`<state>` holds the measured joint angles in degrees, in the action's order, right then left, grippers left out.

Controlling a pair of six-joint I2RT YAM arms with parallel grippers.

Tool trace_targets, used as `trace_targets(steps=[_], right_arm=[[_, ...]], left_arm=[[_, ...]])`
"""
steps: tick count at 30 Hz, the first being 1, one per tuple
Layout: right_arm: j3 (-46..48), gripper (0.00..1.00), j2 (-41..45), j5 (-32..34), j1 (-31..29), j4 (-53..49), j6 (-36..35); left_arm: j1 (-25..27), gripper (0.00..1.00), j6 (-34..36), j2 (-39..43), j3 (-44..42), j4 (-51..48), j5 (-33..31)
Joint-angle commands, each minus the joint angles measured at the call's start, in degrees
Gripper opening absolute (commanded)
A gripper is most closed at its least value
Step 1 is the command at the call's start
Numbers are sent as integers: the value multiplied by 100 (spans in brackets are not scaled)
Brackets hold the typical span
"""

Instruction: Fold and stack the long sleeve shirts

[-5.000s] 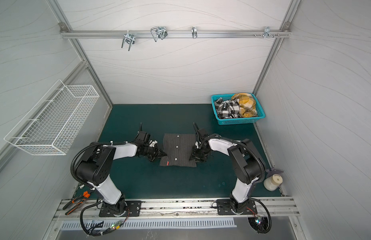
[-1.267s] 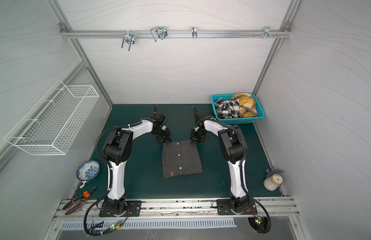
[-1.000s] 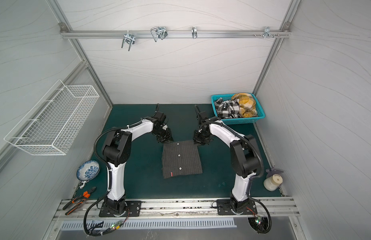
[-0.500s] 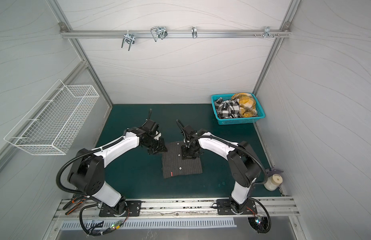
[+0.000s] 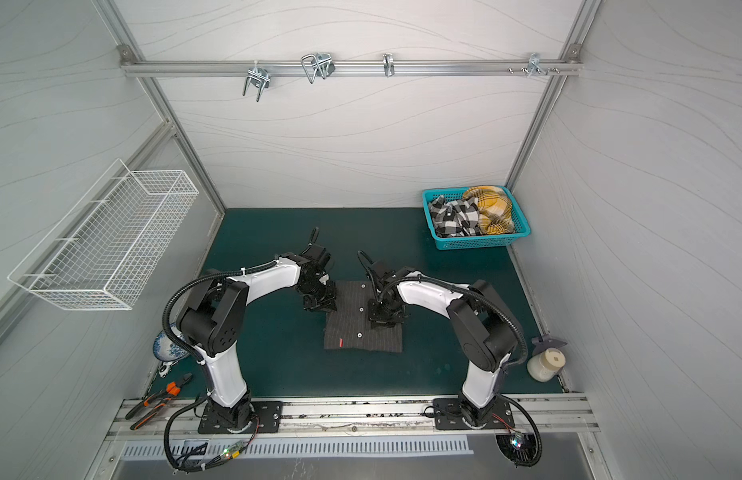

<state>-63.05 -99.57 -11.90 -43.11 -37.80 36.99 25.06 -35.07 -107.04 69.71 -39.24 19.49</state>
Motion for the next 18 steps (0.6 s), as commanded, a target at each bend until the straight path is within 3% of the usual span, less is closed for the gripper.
trace_targets(steps=[1,6,11,15,18], right_arm=[[-177,24,401,295,-11,-463,42],[-414,25,628,146,-160,-566,34],[-615,23,419,-152,-491,-334,16],[-528,19,72,-396,-558,-7,180],[-480,18,-232,-470,-528,141,203]], left_arm=[[-27,19,123,229,306,-197,-208],[-21,24,-145,1427,-183,-293,-240],[98,17,-517,2168,-996,52,316],[120,10,-783,2072,-1549,582,718],[122,10,-863,1745,-1780,1116,1056]])
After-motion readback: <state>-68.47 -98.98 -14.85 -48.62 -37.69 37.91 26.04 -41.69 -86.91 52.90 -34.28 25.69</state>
